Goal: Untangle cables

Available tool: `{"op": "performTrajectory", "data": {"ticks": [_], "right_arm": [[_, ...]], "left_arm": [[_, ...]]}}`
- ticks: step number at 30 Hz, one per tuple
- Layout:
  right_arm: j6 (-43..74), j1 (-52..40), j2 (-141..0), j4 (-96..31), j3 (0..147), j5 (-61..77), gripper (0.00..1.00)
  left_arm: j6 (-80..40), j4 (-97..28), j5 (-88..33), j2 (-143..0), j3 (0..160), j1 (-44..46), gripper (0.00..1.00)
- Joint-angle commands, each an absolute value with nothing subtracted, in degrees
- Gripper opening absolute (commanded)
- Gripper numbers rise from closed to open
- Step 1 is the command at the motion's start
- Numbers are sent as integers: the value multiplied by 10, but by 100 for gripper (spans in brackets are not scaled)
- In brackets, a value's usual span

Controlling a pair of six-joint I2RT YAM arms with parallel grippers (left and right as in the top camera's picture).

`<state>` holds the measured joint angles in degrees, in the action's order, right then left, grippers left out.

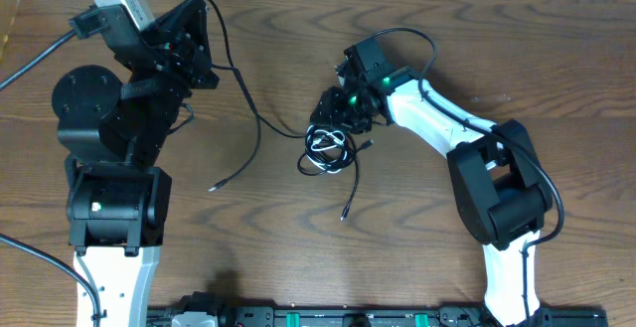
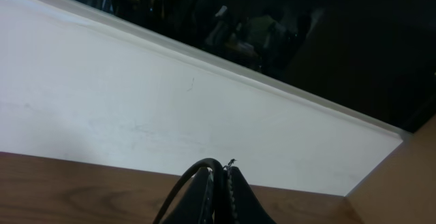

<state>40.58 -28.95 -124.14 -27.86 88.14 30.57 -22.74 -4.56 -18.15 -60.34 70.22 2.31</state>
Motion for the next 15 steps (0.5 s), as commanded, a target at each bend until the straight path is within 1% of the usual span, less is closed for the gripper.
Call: {"op": "performTrajectory", "data": {"ticks": [1, 5, 9, 11, 15], "right_arm": [[422, -298, -1268, -269, 888, 289, 47], [408, -304, -1273, -268, 888, 288, 41], [348, -310, -1273, -268, 888, 276, 35], [294, -310, -1273, -268, 888, 276, 34], [187, -299, -1263, -277, 891, 289, 36]], "left_arm": [[-233, -42, -189, -602, 712, 25, 8], [-233, -47, -189, -602, 712, 25, 8], [-232, -61, -188, -602, 712, 24, 8], [-232, -70, -188, -602, 712, 24, 8], [-232, -84, -188, -602, 712, 24, 8]]}}
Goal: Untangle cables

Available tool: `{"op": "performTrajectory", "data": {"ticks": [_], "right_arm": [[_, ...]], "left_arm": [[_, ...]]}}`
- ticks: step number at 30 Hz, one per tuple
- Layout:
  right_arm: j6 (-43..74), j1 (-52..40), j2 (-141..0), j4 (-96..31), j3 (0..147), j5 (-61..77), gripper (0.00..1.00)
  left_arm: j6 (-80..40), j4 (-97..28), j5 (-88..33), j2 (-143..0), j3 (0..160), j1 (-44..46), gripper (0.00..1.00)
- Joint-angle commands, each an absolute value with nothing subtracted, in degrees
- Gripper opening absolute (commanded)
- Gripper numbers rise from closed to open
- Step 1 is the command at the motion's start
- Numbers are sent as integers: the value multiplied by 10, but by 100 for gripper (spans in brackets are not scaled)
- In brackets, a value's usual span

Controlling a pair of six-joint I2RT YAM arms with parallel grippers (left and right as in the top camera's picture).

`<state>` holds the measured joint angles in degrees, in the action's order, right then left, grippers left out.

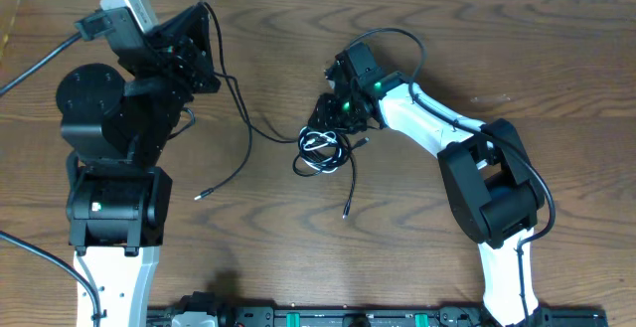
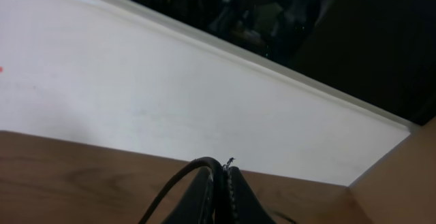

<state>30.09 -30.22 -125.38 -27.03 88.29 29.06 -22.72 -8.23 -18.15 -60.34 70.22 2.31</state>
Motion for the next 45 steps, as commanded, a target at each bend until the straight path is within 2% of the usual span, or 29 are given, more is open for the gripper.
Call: {"op": "performTrajectory", "data": {"ticks": [1, 8, 19, 23, 31, 33, 41, 45], "right_arm": [[160, -297, -1260, -283, 891, 289, 37], [1, -295, -1232, -309, 892, 249, 47], [-40, -322, -1238, -305, 892, 179, 41], [-39, -336, -1246, -308, 892, 179, 36], [6, -348, -1252, -300, 892, 136, 7], [17, -347, -1252, -299, 892, 124, 5], [49, -354, -1258, -297, 892, 124, 5], [91, -361, -1274, -288, 892, 121, 14]], "left_arm": [[-232, -86, -188, -602, 712, 24, 8], [-230, -109, -188, -602, 712, 24, 8], [-230, -150, -188, -602, 712, 24, 8], [-230, -152, -188, -602, 712, 24, 8], [-230, -164, -188, -602, 711, 24, 8], [-230, -166, -188, -602, 711, 24, 8], [-230, -167, -188, -602, 711, 24, 8], [-230, -169, -188, -602, 711, 24, 8]]}}
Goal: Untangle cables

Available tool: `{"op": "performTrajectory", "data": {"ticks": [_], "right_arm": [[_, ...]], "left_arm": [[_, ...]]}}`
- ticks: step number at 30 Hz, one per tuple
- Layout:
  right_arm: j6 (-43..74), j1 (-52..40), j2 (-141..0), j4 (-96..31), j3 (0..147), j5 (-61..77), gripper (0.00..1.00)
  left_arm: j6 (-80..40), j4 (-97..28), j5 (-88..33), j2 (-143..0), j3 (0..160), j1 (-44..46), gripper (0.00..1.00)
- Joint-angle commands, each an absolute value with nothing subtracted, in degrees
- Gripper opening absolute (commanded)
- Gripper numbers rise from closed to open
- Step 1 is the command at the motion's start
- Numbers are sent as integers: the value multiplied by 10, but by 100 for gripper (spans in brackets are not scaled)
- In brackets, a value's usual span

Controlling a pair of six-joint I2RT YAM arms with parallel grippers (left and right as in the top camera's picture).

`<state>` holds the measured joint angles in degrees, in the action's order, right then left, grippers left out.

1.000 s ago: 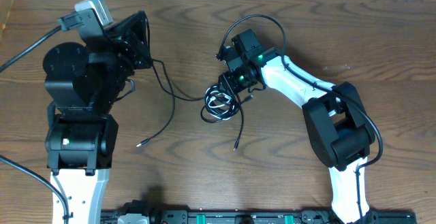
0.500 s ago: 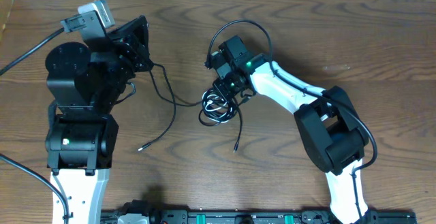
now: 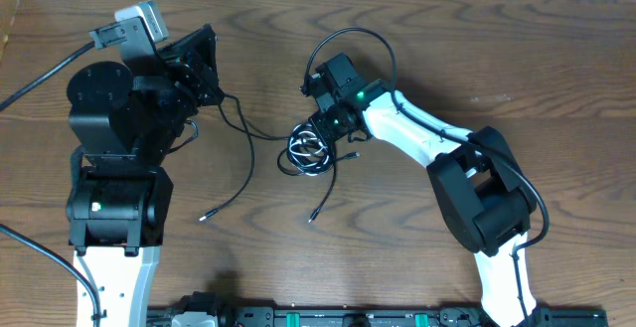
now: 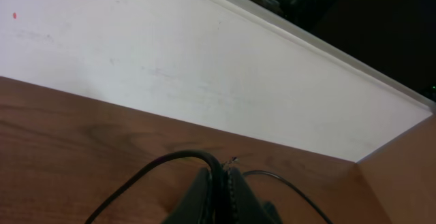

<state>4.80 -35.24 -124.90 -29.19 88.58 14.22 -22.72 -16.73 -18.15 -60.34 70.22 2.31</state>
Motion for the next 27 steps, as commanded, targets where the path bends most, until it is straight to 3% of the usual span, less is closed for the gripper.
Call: {"op": "performTrajectory", "data": {"ticks": [1, 5, 9, 17, 27], "right_arm": [[104, -363, -1277, -286, 892, 118, 17], [155, -366, -1292, -276, 892, 84, 16], [174, -364, -1294, -277, 892, 69, 1], [210, -328, -1256, -301, 892, 77, 1], [176, -257, -1092, -394, 892, 127, 1]], "left_arm": [[-230, -169, -188, -602, 711, 24, 8], [-230, -172, -188, -602, 711, 24, 8], [-230, -176, -188, -602, 711, 24, 8], [-225, -204, -183, -622, 711, 24, 8], [-219, -260, -184, -725, 711, 24, 8]]}}
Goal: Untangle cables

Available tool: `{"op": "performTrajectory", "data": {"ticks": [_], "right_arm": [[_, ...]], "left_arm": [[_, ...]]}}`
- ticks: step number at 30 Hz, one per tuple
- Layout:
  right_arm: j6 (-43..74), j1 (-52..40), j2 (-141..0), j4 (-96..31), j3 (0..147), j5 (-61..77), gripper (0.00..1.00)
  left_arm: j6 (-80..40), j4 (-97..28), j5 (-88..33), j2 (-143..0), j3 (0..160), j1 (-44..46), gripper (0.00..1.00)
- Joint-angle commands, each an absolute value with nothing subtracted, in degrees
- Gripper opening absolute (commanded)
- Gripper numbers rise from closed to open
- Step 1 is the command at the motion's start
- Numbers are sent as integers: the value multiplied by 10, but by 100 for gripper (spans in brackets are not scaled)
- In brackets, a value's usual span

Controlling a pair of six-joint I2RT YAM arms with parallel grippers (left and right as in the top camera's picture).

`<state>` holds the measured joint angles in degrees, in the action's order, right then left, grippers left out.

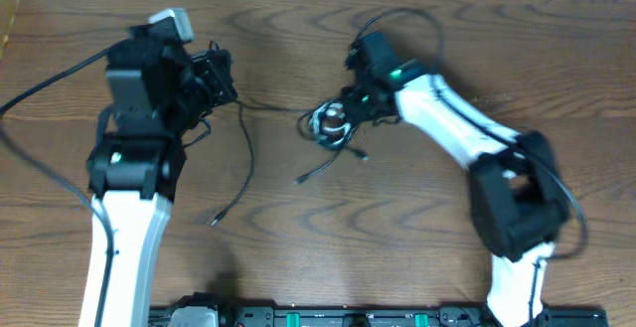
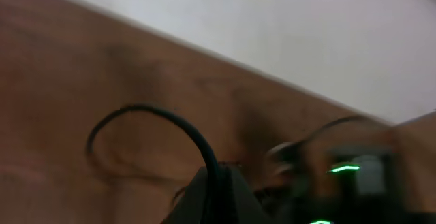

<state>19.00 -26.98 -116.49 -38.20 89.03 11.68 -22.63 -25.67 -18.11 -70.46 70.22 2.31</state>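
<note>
The cables are thin and black. A small tangle (image 1: 331, 124) lies mid-table, and my right gripper (image 1: 350, 108) sits on its right side, seemingly shut on it. From the tangle one black cable (image 1: 245, 138) runs left to my left gripper (image 1: 227, 81), then hangs down to a free plug (image 1: 214, 222). A short tail (image 1: 301, 179) trails from the tangle towards the front. In the blurred left wrist view the left gripper (image 2: 219, 178) is shut on the cable (image 2: 150, 109), which arches in a loop above the fingers.
The wooden table (image 1: 417, 238) ends at a white wall along its far edge. A row of dark connectors (image 1: 298, 317) lines the front edge. The left arm's own thick lead (image 1: 50, 69) runs off the left side.
The right gripper and the tangle now sit further right and towards the back. The left arm has swung right and tipped down, so its camera faces the table and the right arm.
The left gripper stayed shut on the cable throughout, first raised and facing the wall. The right gripper was on the tangle, which stood a little further left at each earlier moment. Now the tangle is smaller, further right, and the cable's free end lies farther from it.
</note>
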Motion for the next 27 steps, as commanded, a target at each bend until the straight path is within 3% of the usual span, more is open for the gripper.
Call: {"op": "performTrajectory", "data": {"ticks": [1, 4, 7, 9, 12, 15, 18, 22, 27], "right_arm": [[172, -251, -1075, -405, 892, 128, 1], [155, -235, -1030, -440, 892, 137, 1], [156, -225, -995, -468, 892, 138, 1], [156, -221, -979, -478, 892, 142, 1], [156, -219, -959, -489, 892, 142, 1], [156, -219, -945, -495, 892, 144, 1], [156, -219, -932, -498, 892, 152, 1], [156, -213, -923, -498, 892, 179, 1], [156, -201, -922, -513, 892, 212, 1]], "left_arm": [[-215, -262, -184, -736, 711, 24, 8], [-204, -272, -184, -771, 711, 24, 8], [-199, -285, -184, -804, 711, 24, 14], [-194, -294, -184, -825, 711, 24, 34], [-179, -306, -184, -853, 711, 24, 72], [-166, -319, -189, -874, 711, 24, 89], [-117, -321, -237, -883, 711, 24, 94], [-28, -301, -392, -883, 711, 25, 95], [-22, -243, -522, -884, 711, 31, 95]]}}
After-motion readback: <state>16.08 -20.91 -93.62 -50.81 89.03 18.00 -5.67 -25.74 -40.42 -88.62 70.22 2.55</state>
